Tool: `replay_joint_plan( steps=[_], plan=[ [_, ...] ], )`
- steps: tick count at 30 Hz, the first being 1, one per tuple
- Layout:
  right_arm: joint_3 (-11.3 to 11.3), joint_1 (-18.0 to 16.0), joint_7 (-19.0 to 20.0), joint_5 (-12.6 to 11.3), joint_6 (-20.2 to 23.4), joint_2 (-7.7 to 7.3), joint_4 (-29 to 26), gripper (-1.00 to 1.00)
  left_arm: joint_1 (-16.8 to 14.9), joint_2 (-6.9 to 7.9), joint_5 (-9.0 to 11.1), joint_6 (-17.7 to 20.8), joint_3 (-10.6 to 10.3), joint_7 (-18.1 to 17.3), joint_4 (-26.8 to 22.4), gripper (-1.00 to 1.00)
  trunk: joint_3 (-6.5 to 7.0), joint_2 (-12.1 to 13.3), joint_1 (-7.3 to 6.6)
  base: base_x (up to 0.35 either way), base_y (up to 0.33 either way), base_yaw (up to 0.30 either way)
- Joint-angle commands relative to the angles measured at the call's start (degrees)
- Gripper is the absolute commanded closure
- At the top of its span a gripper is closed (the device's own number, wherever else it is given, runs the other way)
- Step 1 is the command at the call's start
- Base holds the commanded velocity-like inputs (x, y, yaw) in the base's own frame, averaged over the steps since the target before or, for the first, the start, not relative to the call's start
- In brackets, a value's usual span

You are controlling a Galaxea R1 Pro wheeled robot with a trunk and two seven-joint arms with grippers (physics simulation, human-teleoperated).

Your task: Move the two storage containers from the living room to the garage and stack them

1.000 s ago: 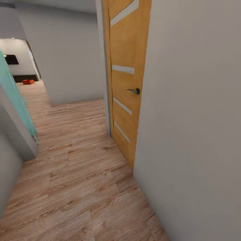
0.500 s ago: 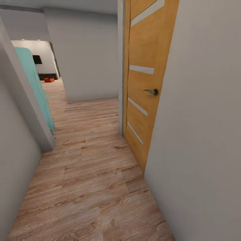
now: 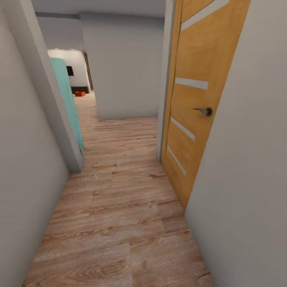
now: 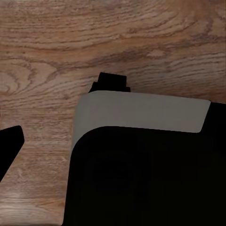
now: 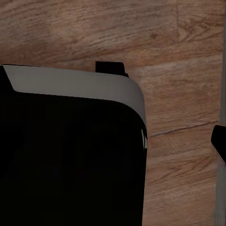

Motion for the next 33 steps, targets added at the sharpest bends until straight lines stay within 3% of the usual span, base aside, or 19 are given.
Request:
replay_joint_plan(
  steps=[1,18,33],
  plan=[
    [0.48,-0.05,-0.05,-0.48,-0.31,0.05,0.18,-1.00,-0.04,0.00,0.43,-0.18,-0.01,0.05,0.07,-1.00,-0.05,-0.02,-0.01,0.000,0.000,0.274],
    [0.48,-0.05,-0.05,-0.48,-0.31,0.00,0.18,-1.00,-0.04,0.14,0.45,-0.18,-0.01,0.01,0.11,-1.00,-0.05,-0.02,-0.01,0.013,0.000,0.263],
    [0.48,-0.05,-0.03,-0.49,-0.37,-0.08,0.18,-1.00,-0.04,0.72,0.47,-0.18,0.00,-0.03,0.13,-1.00,-0.05,-0.02,-0.01,0.303,0.000,0.016]
  ],
)
